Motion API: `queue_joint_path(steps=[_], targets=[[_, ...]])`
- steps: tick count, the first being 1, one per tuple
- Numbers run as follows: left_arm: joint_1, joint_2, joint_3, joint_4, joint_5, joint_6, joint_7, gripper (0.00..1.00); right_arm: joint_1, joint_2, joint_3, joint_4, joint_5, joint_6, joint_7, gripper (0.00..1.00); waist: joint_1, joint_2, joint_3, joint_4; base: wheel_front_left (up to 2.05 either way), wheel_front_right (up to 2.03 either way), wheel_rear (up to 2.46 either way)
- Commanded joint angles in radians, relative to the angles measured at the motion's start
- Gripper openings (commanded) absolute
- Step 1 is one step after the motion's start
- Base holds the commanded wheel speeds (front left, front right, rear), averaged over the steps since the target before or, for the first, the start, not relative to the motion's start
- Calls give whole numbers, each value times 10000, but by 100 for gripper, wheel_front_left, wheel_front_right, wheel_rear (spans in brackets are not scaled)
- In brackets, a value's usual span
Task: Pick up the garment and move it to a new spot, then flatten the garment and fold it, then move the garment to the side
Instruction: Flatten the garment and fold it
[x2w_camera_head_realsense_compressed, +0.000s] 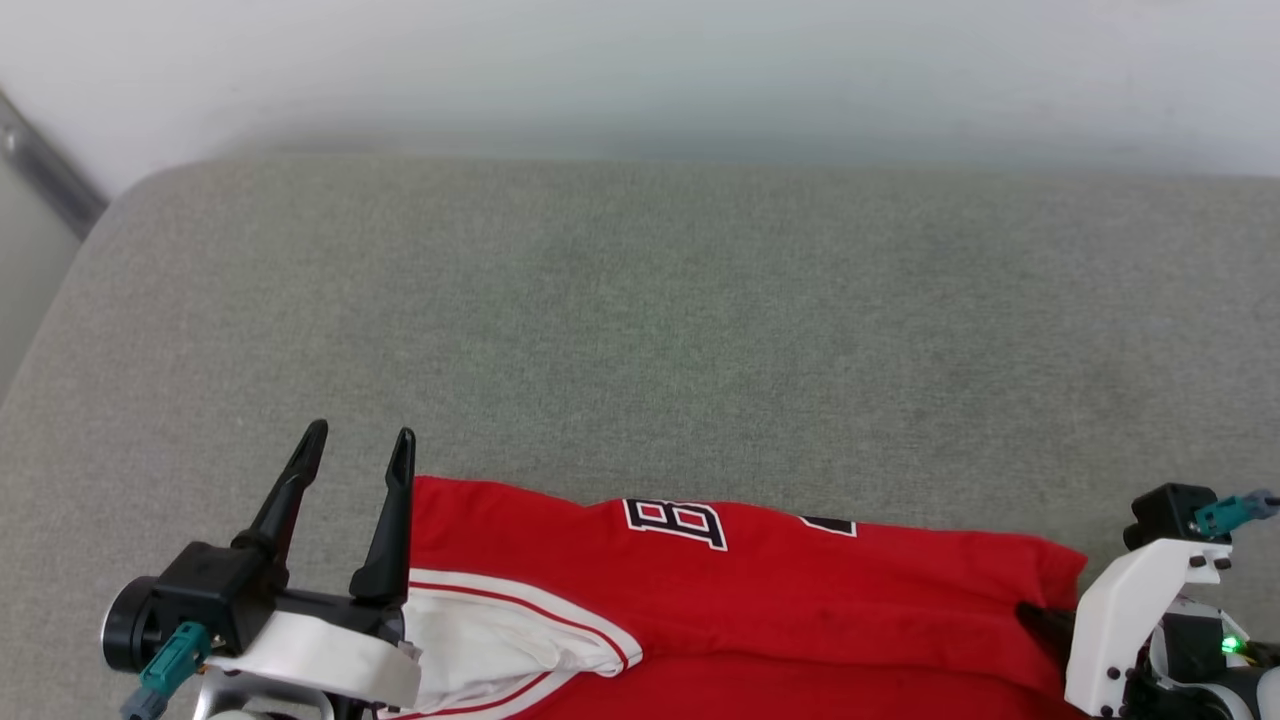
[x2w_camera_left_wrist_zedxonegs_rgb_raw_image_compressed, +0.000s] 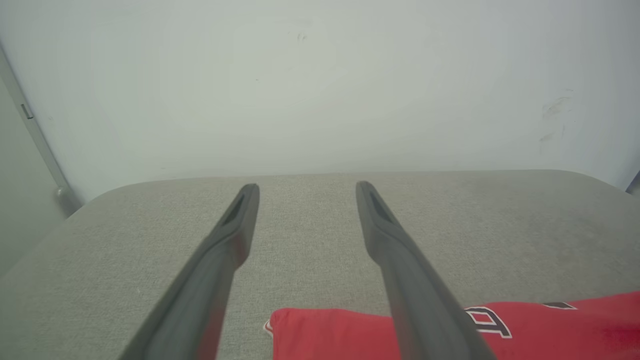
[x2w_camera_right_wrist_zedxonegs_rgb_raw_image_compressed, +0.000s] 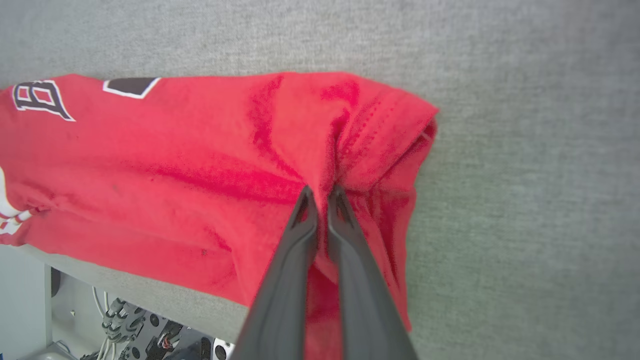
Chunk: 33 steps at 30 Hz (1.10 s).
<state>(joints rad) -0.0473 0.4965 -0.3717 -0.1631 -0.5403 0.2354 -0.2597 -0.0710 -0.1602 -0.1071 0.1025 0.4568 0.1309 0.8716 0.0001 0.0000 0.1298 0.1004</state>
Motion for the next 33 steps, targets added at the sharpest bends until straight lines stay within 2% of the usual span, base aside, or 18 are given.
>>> queue_joint_path(steps=[1, 9, 17, 21, 24, 26, 27, 31, 33], targets=[[183, 34, 11, 64, 26, 55, -38, 100, -114, -120, 23, -80, 42, -4, -48, 0, -1, 0, -243, -118, 0, 0, 0], [655, 54, 37, 231, -51, 250, -35, 100, 150, -458, -327, -495, 125, -4, 58, 0, -1, 0, -803, -540, 0, 0, 0], [830, 117, -38, 283, -28, 318, 35, 100, 577, -618, -2125, -1008, -165, -4, 257, 0, -1, 0, -952, -911, 0, 0, 0], [794, 91, -55, 295, -53, 339, 34, 100, 557, -426, -2668, -1204, -146, -4, 474, 0, -1, 0, -944, -1028, 0, 0, 0], [734, 78, -107, 307, -52, 301, 44, 100, 360, 159, -2826, -1286, 461, -4, 1002, 0, -1, 0, -933, -1055, 0, 0, 0], [686, 73, -149, 323, -43, 274, 52, 100, 231, 636, -2878, -1328, 1287, -4, 1618, 0, -1, 0, -938, -1033, 0, 0, 0], [686, 73, -149, 323, -43, 274, 52, 100, 231, 636, -2878, -1328, 1287, -4, 1618, 0, -1, 0, -938, -1033, 0, 0, 0], [618, 59, -232, 316, -32, 220, 78, 100, 103, 1059, -2860, -1341, 3251, -4, 2851, 0, -1, 0, -920, -899, 0, 0, 0], [606, 46, -267, 329, -35, 212, 94, 100, 108, 1120, -2653, -968, 4631, -4, 3216, 0, -1, 0, -915, -783, 0, 0, 0]])
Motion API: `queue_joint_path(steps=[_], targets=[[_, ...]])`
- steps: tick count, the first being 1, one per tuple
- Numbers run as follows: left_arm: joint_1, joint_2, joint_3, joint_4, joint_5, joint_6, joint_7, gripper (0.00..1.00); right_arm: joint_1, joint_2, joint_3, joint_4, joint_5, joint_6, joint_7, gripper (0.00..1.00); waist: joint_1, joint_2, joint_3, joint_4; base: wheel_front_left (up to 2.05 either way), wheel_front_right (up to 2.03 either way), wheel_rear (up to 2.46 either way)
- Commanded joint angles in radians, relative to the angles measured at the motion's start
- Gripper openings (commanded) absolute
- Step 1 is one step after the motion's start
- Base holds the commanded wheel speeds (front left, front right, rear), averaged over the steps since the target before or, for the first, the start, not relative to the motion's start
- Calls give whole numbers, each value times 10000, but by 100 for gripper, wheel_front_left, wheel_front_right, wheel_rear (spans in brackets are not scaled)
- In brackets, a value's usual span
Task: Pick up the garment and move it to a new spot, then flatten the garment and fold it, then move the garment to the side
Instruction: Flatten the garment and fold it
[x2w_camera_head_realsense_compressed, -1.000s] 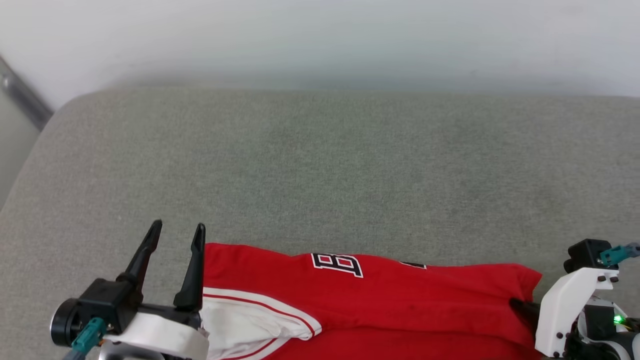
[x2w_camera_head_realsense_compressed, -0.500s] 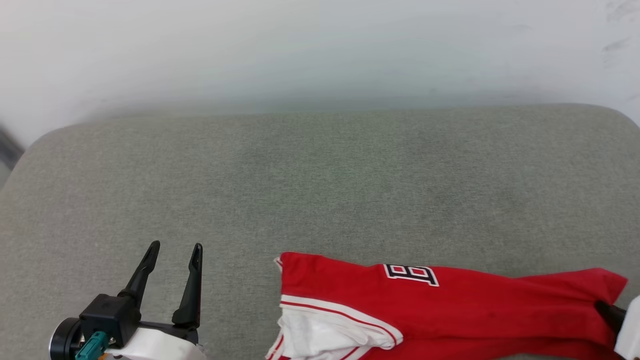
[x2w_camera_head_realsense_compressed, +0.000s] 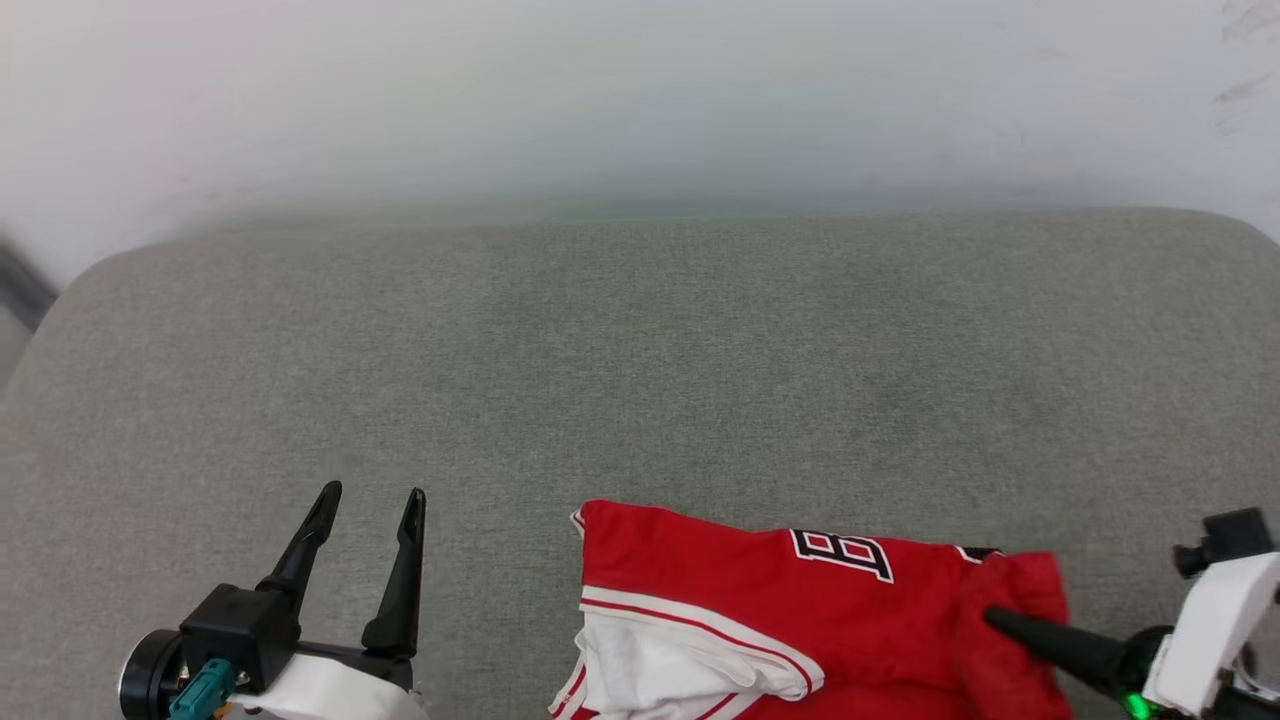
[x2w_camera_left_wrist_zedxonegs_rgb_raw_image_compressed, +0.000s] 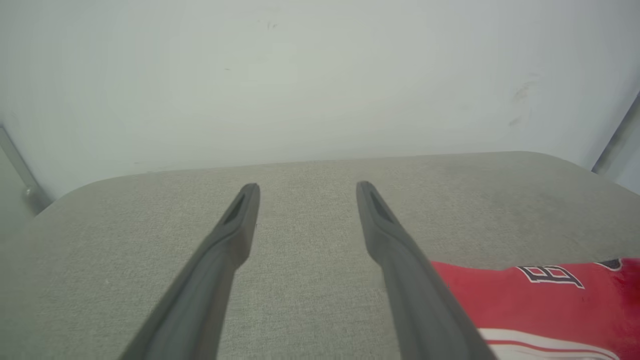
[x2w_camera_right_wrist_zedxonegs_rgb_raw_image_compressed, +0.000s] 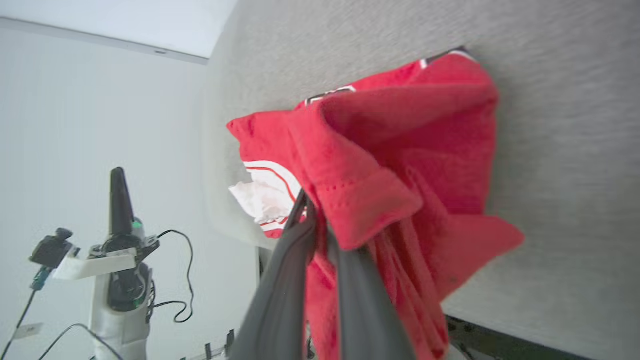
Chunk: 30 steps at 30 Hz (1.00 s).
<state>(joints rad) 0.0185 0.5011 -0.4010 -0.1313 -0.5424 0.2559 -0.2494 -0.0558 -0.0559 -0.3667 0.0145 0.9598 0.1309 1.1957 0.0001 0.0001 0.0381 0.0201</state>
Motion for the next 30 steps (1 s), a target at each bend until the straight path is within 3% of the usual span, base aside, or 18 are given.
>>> queue_joint_path(steps=[1, 5, 9, 13, 21, 22, 23, 24, 25, 30], targets=[[-70, -12, -2, 15, -13, -5, -17, 100, -28, 86, 158, 104, 212, -4, 7, 0, -1, -1, 7, 90, 0, 0, 0], [-203, -48, -77, 30, -15, -82, 16, 100, -83, 60, 1251, 761, 2145, -4, -351, 0, -1, -1, 49, 415, 0, 0, 0], [-336, -111, -134, 46, -24, -143, 4, 100, -346, 65, 2530, 1233, 3151, -2, -1043, 0, -1, -1, 206, 744, 0, 0, 0], [-529, -225, -186, 124, -41, -244, -30, 100, -715, 57, 3908, 1745, 3719, -2, -1822, 0, -1, -1, 432, 1069, 0, 0, 0], [-880, -449, -114, 320, -38, -457, -104, 100, -1566, 60, 5804, 2826, 3610, -2, -3488, 0, -1, -1, 1007, 1402, 0, 0, 0], [-906, -479, -100, 349, -27, -496, -108, 100, -1624, 57, 5988, 2961, 3565, -2, -3632, 9, -1, -1, 1047, 1405, 0, 0, 0], [-929, -502, -83, 377, -18, -531, -117, 100, -1690, 60, 6163, 3057, 3575, -2, -3790, 29, -1, -1, 1090, 1397, 0, 0, 0], [-948, -528, -65, 409, -7, -535, -126, 100, -1762, 59, 6307, 3153, 3592, -2, -3931, 60, -1, -1, 1115, 1385, 0, 0, 0], [-961, -555, -50, 441, 8, -563, -128, 100, -1818, 59, 6468, 3200, 3632, -2, -4027, 100, -1, -1, 1136, 1366, 0, 0, 0], [-1002, -588, 40, 579, 82, -695, -156, 100, -2024, 56, 6911, 2915, 3512, -2, -4368, 100, -1, -1, 1102, 1182, 0, 0, 0]])
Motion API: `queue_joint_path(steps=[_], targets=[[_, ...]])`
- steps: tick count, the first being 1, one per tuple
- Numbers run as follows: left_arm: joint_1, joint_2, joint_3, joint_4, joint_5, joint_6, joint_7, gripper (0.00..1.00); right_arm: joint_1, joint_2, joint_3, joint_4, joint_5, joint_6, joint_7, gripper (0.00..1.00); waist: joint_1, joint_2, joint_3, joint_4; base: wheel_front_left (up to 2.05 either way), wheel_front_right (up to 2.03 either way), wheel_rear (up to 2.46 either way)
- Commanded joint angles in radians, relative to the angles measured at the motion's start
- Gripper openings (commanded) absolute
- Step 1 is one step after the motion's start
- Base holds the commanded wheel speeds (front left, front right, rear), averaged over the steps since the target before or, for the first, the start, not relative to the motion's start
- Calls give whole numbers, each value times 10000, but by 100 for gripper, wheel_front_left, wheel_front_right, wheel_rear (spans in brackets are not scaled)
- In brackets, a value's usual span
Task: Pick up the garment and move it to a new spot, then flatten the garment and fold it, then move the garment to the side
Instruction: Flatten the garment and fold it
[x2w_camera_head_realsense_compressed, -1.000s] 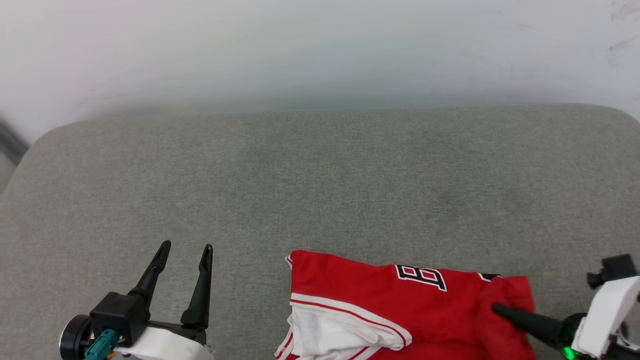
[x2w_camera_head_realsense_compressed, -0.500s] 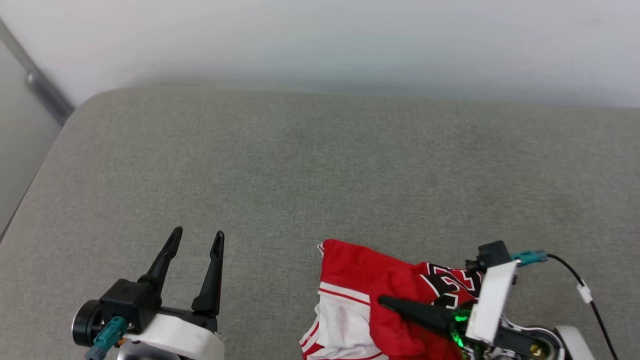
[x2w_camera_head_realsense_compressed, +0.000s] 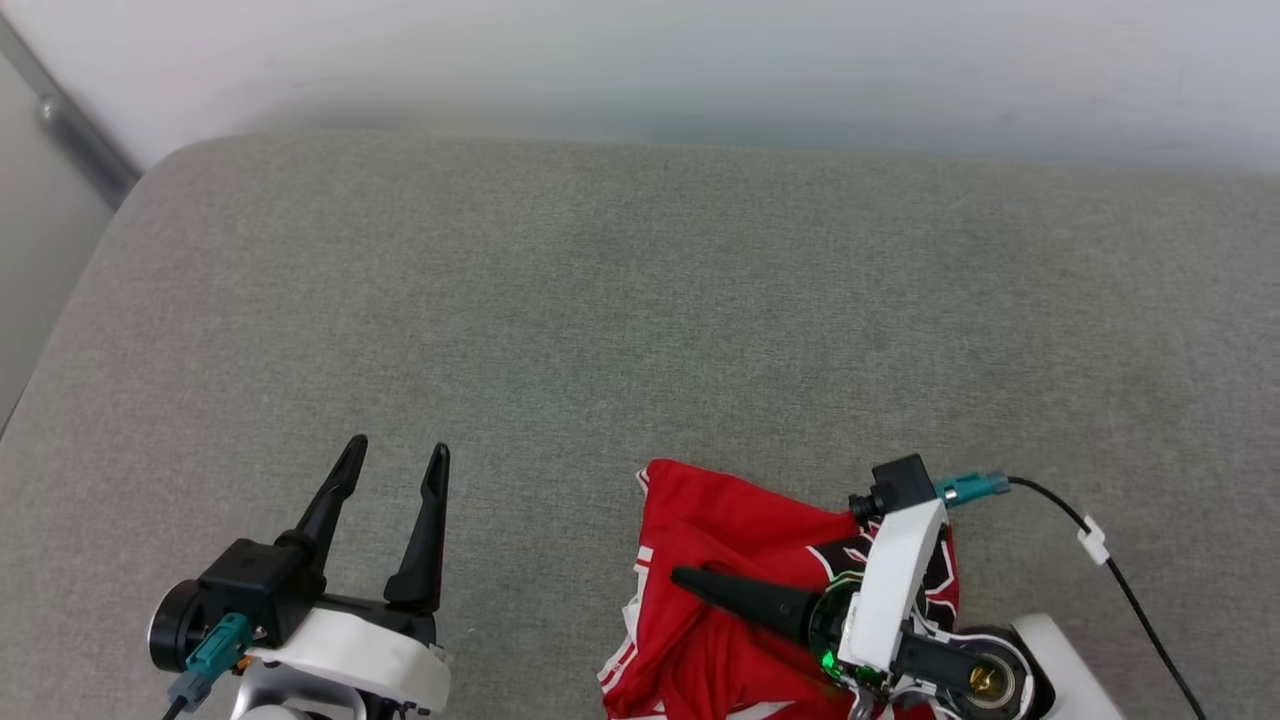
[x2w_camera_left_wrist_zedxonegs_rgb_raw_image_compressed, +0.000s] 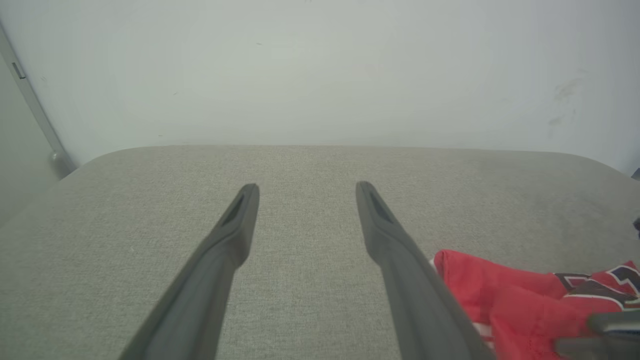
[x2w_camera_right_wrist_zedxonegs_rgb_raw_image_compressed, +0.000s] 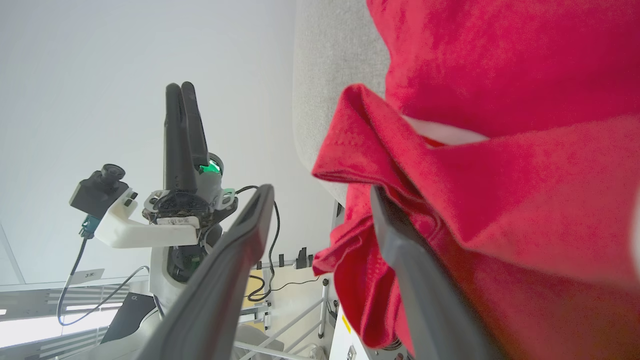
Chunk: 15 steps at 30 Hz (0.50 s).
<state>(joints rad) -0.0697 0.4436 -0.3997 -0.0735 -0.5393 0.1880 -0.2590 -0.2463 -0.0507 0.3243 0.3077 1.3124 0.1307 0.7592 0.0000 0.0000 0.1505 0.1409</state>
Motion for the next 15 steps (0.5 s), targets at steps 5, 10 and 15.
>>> queue_joint_path(steps=[5, 10, 15], targets=[[4, -54, 93, 47, 121, -25, -66, 100, -22, -400, 273, -1089, -894, -2, -575, 100, 0, 0, -202, -228, 0, 0, 0], [159, -78, 187, 56, 185, 55, -72, 100, 118, -1309, 438, -2103, -3661, 0, -2367, 100, 0, 0, -369, -462, 0, 0, 0], [285, -138, 301, 38, 245, 125, -77, 100, 479, -1720, -441, -2312, -6686, -2, -3991, 100, 0, 0, -550, -725, 0, 0, 0]])
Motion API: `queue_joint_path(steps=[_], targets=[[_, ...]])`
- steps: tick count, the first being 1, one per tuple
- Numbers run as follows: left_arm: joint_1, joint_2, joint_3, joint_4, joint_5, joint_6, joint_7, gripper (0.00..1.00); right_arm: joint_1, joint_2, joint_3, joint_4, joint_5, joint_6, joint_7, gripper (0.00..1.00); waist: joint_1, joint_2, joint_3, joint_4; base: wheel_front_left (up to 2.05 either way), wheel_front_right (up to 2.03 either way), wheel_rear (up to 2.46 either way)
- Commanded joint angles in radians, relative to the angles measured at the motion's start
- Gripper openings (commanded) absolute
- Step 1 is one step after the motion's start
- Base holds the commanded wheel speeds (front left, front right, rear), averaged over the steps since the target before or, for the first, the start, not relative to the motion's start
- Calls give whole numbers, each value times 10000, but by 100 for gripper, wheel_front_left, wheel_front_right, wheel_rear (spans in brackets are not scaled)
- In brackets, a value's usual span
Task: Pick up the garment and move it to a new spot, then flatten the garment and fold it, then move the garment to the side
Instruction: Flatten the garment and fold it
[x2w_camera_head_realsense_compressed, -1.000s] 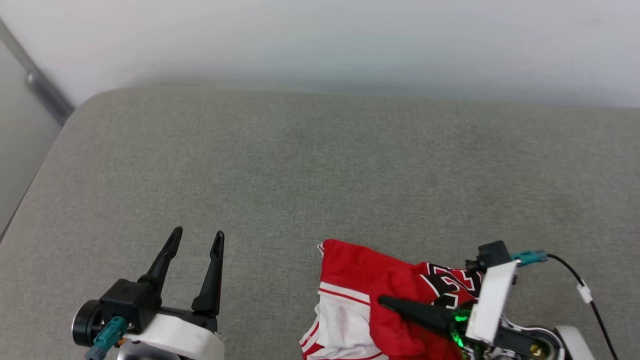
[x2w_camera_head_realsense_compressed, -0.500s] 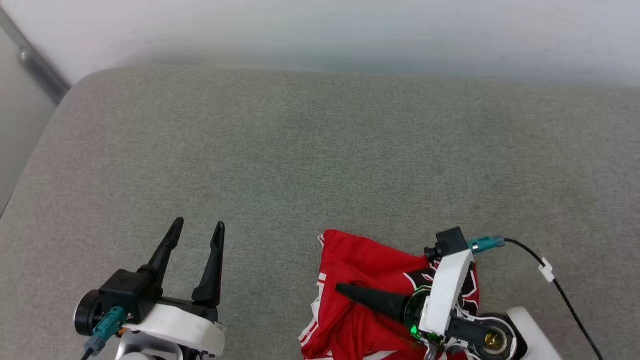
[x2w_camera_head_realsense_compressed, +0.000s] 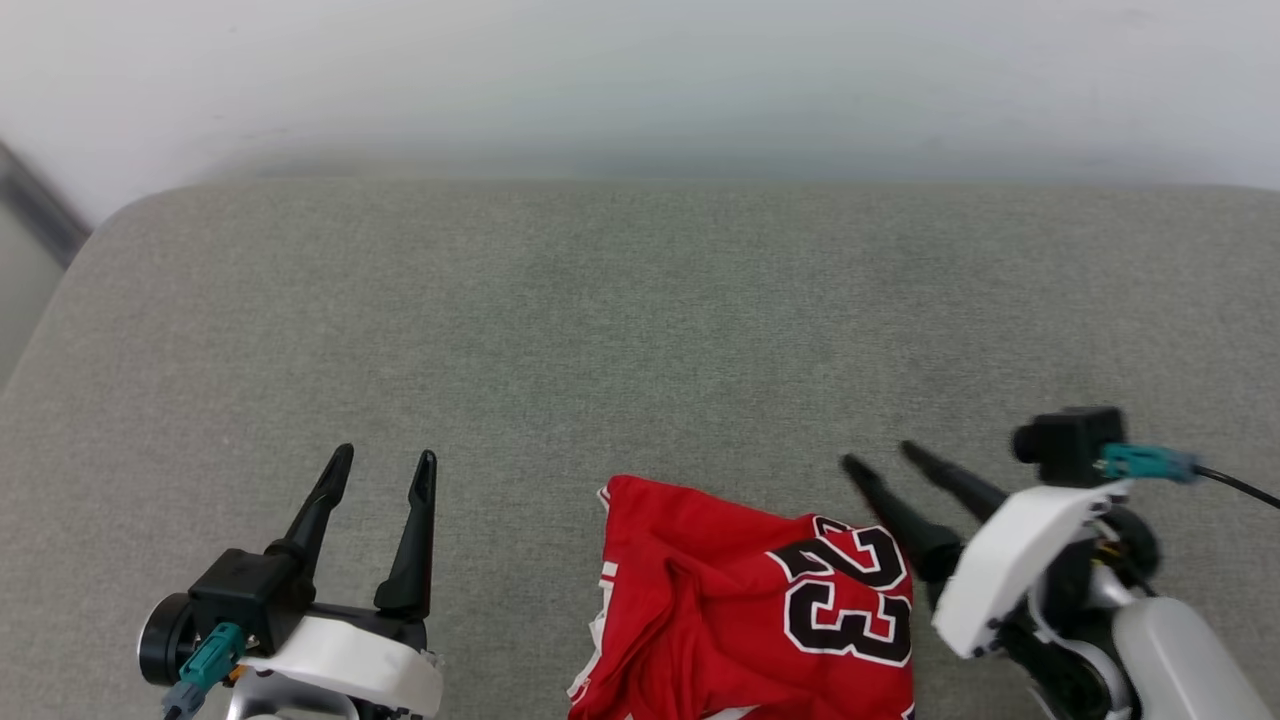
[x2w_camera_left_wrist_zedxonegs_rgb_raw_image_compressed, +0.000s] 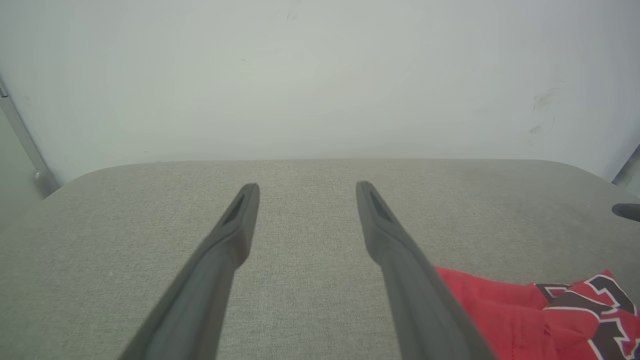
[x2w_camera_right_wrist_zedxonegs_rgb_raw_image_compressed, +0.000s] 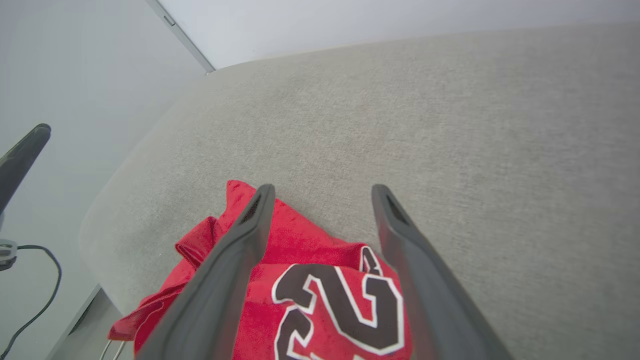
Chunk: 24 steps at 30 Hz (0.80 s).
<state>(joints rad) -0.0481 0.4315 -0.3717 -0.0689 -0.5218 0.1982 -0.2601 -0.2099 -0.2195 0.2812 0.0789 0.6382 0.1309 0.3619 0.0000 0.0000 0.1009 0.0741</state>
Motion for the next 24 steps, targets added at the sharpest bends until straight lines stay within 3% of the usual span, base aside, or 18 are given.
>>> queue_joint_path(steps=[1, 6, 11, 17, 24], targets=[[105, -35, 57, -10, 84, 43, -67, 100, 236, -8, -290, -85, -428, -4, -261, 100, 0, 0, -93, -117, 0, 0, 0], [244, -107, 241, -49, 155, 105, -68, 100, 799, 274, -2037, -517, -2502, -4, -1550, 100, 0, 0, -263, -382, 0, 0, 0], [427, -211, 503, -69, 251, 124, -67, 100, 1318, 700, -3040, -1179, -3508, -4, -2782, 100, 0, 0, -461, -617, 0, 0, 0], [722, -367, 793, -82, 481, 51, -59, 100, 1930, 928, -3061, -1856, -4158, -4, -3637, 100, 0, 0, -824, -790, 0, 0, 0], [1192, -545, 1002, 53, 643, -114, -48, 100, 2903, 1062, -2795, -2157, -4365, -4, -3549, 100, 0, 0, -1222, -865, 0, 0, 0]])
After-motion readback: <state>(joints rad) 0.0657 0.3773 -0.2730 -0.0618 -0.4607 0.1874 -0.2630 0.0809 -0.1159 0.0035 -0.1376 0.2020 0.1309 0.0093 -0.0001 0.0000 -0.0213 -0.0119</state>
